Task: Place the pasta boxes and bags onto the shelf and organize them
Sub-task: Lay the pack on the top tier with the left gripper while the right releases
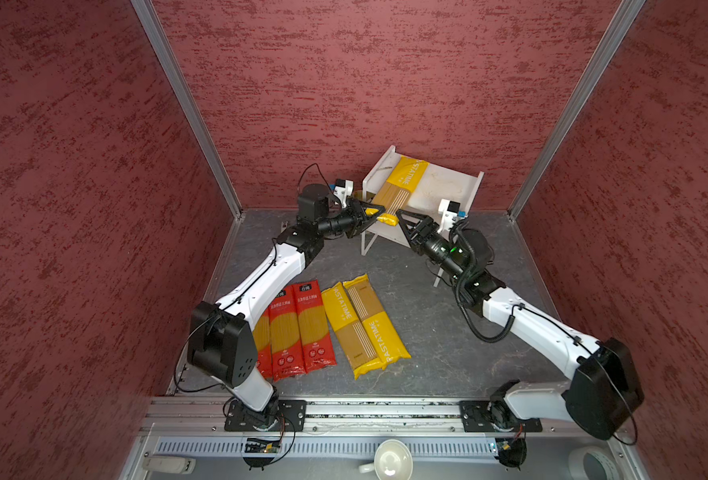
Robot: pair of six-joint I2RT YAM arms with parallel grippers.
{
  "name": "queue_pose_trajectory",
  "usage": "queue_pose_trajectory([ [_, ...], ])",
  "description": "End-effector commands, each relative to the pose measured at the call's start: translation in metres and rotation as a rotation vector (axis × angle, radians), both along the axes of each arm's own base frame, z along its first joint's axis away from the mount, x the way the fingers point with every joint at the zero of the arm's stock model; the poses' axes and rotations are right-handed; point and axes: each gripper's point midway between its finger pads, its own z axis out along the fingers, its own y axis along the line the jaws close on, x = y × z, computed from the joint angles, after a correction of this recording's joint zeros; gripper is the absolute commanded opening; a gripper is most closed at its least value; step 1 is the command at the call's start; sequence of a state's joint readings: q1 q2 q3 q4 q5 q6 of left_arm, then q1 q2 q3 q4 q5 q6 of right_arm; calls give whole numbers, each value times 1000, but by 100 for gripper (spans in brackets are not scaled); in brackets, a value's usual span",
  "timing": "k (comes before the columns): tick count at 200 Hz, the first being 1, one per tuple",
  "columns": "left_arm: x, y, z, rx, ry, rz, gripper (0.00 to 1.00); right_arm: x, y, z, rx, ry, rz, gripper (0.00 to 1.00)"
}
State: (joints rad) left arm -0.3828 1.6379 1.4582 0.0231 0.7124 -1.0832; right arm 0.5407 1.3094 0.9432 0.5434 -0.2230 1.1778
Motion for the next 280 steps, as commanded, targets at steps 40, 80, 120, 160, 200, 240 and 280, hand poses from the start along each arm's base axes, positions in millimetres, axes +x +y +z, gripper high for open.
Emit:
queue_pose_trajectory([
  [40, 48, 7, 46, -29, -103, 26, 6, -49, 14, -12, -70, -40, 134, 65],
  [80, 62, -4, 37, -19, -60, 9, 8, -54, 23, -48, -104, 30, 167, 65],
  [120, 55, -11, 49, -37, -103, -13, 8, -54, 27, -65, -144, 54, 177, 65],
  [160, 50, -17, 70, -34, -188, -59, 0, -52, 31, -72, -152, 65, 183, 65],
  [200, 58, -28, 48, -8, -157, -110, 0, -50, 31, -81, -161, 87, 176, 64],
  [240, 79, -13, 33, 6, -111, -52, 8, -50, 32, -90, -170, 110, 179, 64],
  [280, 77, -10, 32, 6, -107, -40, 35, -52, 31, -103, -202, 133, 174, 64],
])
